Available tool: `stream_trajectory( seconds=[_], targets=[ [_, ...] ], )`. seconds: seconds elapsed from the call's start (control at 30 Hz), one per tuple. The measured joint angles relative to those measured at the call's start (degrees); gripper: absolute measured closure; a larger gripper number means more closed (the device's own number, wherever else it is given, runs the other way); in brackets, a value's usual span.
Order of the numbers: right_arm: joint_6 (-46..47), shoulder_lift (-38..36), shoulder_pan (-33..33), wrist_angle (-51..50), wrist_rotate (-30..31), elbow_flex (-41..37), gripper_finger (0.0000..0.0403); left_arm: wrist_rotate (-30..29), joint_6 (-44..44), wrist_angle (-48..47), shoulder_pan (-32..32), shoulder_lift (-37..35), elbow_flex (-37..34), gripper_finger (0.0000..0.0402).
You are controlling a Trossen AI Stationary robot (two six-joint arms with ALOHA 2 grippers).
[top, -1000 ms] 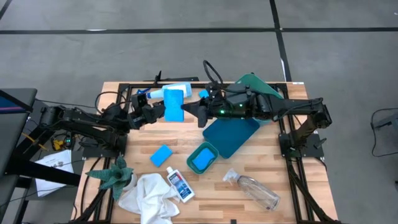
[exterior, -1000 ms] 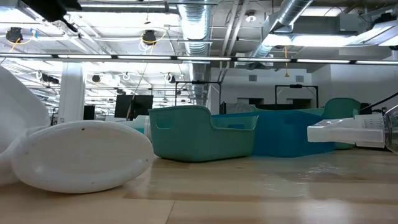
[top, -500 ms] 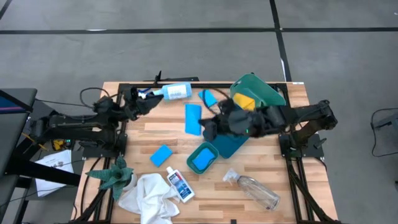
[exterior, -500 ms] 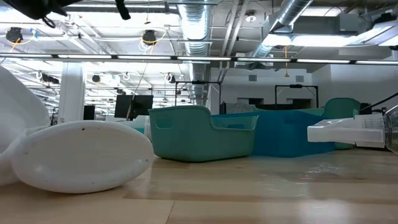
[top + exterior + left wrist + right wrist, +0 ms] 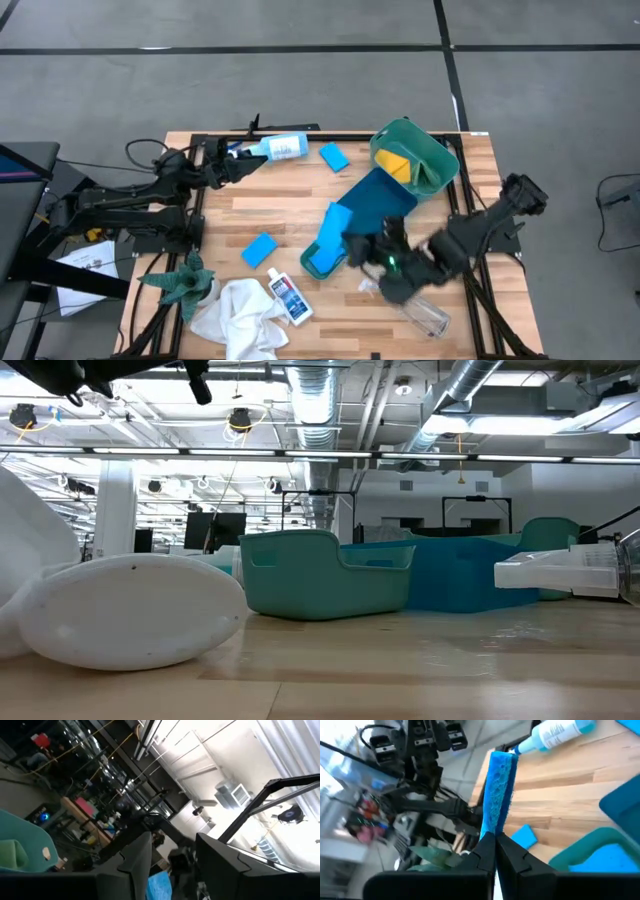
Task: Pick & Place Kitchen Items
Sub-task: Put the blue sponge into the bottom green bin
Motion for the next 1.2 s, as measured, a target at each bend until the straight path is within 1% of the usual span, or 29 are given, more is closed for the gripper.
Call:
stream_trajectory(
  seconds=[0.1, 0.17, 0.27, 0.4, 0.5, 0.8, 0.87, 0.93, 1.03, 1.1, 1.2],
  targets=[
    [2.42, 0.08, 4.3, 6.52, 10.07, -5.62, 0.0403, -0.01, -1.64, 0.02, -0.04, 0.08, 0.0, 0.0255],
    [4.33, 0.0, 6.51, 9.99, 15.36, -9.15, 0.0403, -0.13, -2.83, 0.04, -0.04, 0.08, 0.0, 0.0257],
    [7.69, 0.02, 8.82, 15.56, 19.03, -14.09, 0.0403, -0.63, -4.7, 0.08, -0.04, 0.1, 0.0, 0.0261],
    [3.97, 1.78, 9.91, 29.26, 23.39, -19.51, 0.0403, -2.17, -7.55, 0.08, -0.04, 0.1, 0.0, 0.0268],
    [3.45, 4.66, 10.43, 33.94, 23.82, -20.21, 0.0403, -2.43, -8.7, 0.15, -0.04, 0.1, 0.04, 0.0273],
    [18.87, 18.74, 9.45, 43.3, 23.17, -20.32, 0.0403, -4.39, -9.17, 0.06, -0.76, 0.1, 0.04, 0.0286],
    [20.96, 21.04, 8.63, 45.93, 22.0, -20.37, 0.0403, -4.37, -9.17, 0.02, -0.81, 0.1, 0.04, 0.0286],
    [21.6, 21.62, 7.86, 46.58, 20.73, -20.37, 0.0403, -4.36, -9.17, 0.04, -0.81, 0.1, 0.04, 0.0286],
    [20.91, 21.49, 5.89, 46.92, 16.83, -20.26, 0.0403, -4.37, -9.2, 0.02, -0.81, 0.12, 0.04, 0.0286],
    [20.54, 21.4, 4.53, 46.41, 15.3, -20.33, 0.0403, -4.3, -9.28, 0.03, -0.81, 0.1, 0.04, 0.0286],
    [24.23, 21.05, 2.52, 43.79, 11.74, -20.24, 0.0403, -3.47, -9.85, 0.02, -0.83, 0.1, 0.04, 0.0286]
  ],
)
